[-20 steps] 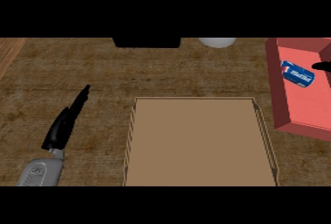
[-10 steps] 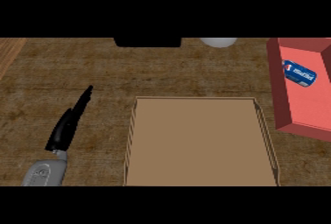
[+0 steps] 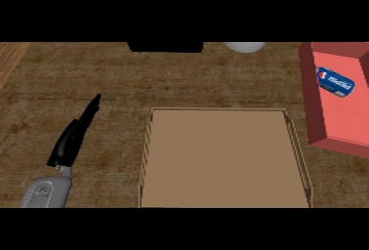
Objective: Pick the can from the tray and place it in the cardboard box
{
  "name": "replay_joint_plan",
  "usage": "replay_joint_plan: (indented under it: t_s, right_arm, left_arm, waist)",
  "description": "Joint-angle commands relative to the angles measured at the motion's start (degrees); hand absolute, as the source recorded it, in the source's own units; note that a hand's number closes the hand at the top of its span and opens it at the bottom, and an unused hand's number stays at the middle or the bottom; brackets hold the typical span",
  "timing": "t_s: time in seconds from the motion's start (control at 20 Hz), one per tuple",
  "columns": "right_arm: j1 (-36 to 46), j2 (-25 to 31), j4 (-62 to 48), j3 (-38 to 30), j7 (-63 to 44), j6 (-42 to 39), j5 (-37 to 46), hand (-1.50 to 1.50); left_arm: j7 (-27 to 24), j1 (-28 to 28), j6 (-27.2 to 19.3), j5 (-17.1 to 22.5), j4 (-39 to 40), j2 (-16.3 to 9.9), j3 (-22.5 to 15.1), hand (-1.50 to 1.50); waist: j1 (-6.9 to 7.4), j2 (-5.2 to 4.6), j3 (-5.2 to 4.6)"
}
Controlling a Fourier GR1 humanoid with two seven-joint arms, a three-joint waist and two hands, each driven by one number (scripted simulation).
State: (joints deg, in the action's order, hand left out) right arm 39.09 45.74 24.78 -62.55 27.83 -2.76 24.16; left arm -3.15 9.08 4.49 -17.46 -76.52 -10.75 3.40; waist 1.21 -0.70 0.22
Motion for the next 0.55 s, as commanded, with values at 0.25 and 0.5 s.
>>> replay_joint_plan:
  t_s: [0.25,0.5]
  right_arm:
    - [-5.7,7.0,-9.5,-1.8,8.8,-2.8,-3.2,-1.5]
    - [-9.7,7.0,-11.3,-0.4,12.9,-3.0,-2.8,-1.5]
  left_arm:
    - [1.7,2.8,1.0,1.0,0.5,0.0,0.7,0.0]
    - [-0.4,0.3,-0.4,-0.6,0.2,1.1,-0.6,0.0]
  waist:
    - [0.5,-0.29,0.16]
    - [0.46,-0.21,0.17]
